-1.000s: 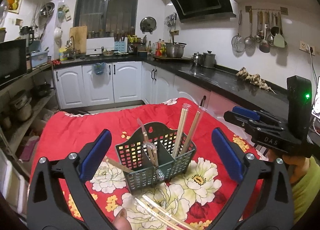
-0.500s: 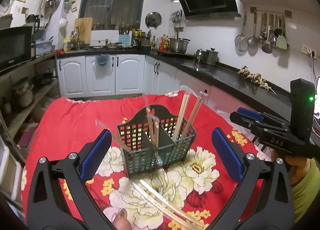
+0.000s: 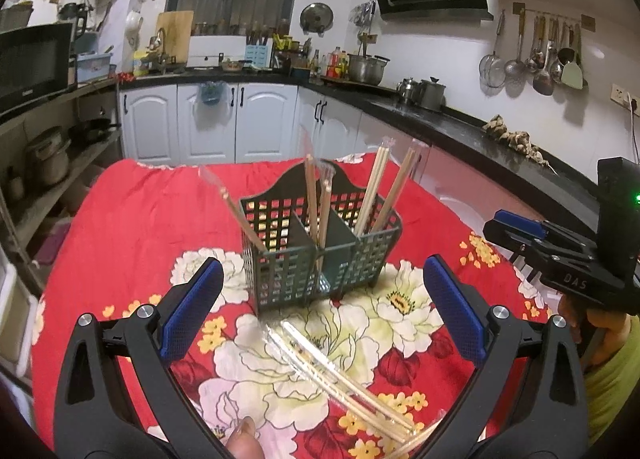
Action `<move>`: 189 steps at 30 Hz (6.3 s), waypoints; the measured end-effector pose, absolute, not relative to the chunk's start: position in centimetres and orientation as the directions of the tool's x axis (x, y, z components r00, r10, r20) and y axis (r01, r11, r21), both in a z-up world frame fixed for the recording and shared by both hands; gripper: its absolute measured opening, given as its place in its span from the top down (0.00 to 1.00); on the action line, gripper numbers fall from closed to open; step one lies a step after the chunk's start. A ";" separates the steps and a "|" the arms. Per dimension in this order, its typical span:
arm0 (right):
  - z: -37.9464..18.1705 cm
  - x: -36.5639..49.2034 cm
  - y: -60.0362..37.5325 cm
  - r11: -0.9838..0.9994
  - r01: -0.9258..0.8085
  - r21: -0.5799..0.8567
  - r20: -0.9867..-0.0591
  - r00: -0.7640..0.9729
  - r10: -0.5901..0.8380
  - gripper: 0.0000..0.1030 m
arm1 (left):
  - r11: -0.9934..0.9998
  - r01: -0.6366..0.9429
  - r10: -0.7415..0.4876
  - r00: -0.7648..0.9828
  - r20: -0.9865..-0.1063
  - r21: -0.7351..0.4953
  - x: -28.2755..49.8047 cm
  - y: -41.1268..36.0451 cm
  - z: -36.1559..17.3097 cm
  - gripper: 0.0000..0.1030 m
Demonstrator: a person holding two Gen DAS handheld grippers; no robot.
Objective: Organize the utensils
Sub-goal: 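Withdraw both grippers from the caddy toward the chopstick pile, then move both open grippers down onto the loose chopsticks, then grasp a chopstick with the left gripper while the right gripper grasps another, then lift both held chopsticks upright above the green caddy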
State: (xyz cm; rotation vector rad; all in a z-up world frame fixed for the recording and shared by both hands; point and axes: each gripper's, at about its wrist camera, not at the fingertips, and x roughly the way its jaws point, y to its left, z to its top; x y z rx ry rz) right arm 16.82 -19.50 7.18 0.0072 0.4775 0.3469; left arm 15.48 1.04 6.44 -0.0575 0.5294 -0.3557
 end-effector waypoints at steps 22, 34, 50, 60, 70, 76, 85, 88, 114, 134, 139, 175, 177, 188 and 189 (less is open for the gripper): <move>3.4 15.0 -23.1 0.967 -0.229 0.109 -0.542 0.802 0.251 0.49 | 0.919 0.363 -0.384 0.732 -0.563 -0.156 14.2 -0.7 2.7 0.10; 0.0 14.5 -25.3 0.980 -0.170 0.102 -0.629 0.752 0.196 0.49 | 0.885 0.454 -0.409 0.659 -0.631 -0.098 12.9 -4.0 -0.2 0.10; -2.5 13.7 -25.9 0.980 -0.160 0.121 -0.683 0.703 0.199 0.49 | 0.838 0.540 -0.436 0.583 -0.685 -0.074 11.1 -6.0 -2.6 0.19; -3.9 13.5 -26.1 0.979 -0.147 0.139 -0.718 0.666 0.202 0.49 | 0.781 0.622 -0.466 0.513 -0.721 -0.063 9.5 -7.1 -4.2 0.36; -5.2 13.9 -26.2 0.968 -0.147 0.202 -0.745 0.619 0.249 0.51 | 0.732 0.680 -0.476 0.469 -0.744 -0.039 8.1 -8.3 -5.2 0.40; -6.0 14.3 -24.9 0.960 -0.172 0.223 -0.773 0.569 0.282 0.62 | 0.706 0.707 -0.473 0.441 -0.763 -0.029 8.2 -9.2 -6.0 0.49; -6.6 14.9 -24.3 0.969 -0.156 0.190 -0.789 0.564 0.245 0.79 | 0.664 0.747 -0.463 0.414 -0.783 0.003 8.9 -10.9 -6.5 0.58; -6.8 15.0 -24.5 0.969 -0.151 0.196 -0.788 0.564 0.247 0.86 | 0.646 0.764 -0.460 0.405 -0.791 0.016 8.9 -11.5 -6.7 0.63; -0.3 15.3 -24.5 0.948 -0.237 0.212 -0.655 0.686 0.318 0.93 | 0.654 0.756 -0.480 0.415 -0.772 0.000 11.9 -12.3 -3.8 0.97; 7.7 14.7 -19.8 0.906 -0.399 0.143 -0.496 0.763 0.414 0.94 | 0.768 0.638 -0.548 0.604 -0.579 -0.062 14.7 -6.1 6.6 0.98; 9.7 14.4 -18.7 0.900 -0.422 0.113 -0.454 0.783 0.424 0.95 | 0.785 0.615 -0.554 0.644 -0.527 -0.073 14.9 -4.8 8.9 0.98; 16.5 16.8 -18.9 0.923 -0.374 0.093 -0.212 0.898 0.385 0.95 | 0.808 0.564 -0.588 0.749 -0.305 -0.171 18.9 -4.6 16.7 0.99; 17.1 17.3 -18.9 0.925 -0.368 0.089 -0.191 0.906 0.379 0.95 | 0.813 0.557 -0.581 0.759 -0.293 -0.170 19.3 -4.6 17.2 0.99; 20.9 20.4 -18.4 0.934 -0.353 0.054 -0.059 0.933 0.356 0.95 | 0.841 0.517 -0.542 0.808 -0.231 -0.161 21.6 -4.2 20.1 0.99; 21.0 20.6 -18.4 0.935 -0.352 0.049 -0.045 0.934 0.354 0.95 | 0.842 0.514 -0.539 0.812 -0.225 -0.164 21.7 -4.0 20.3 0.99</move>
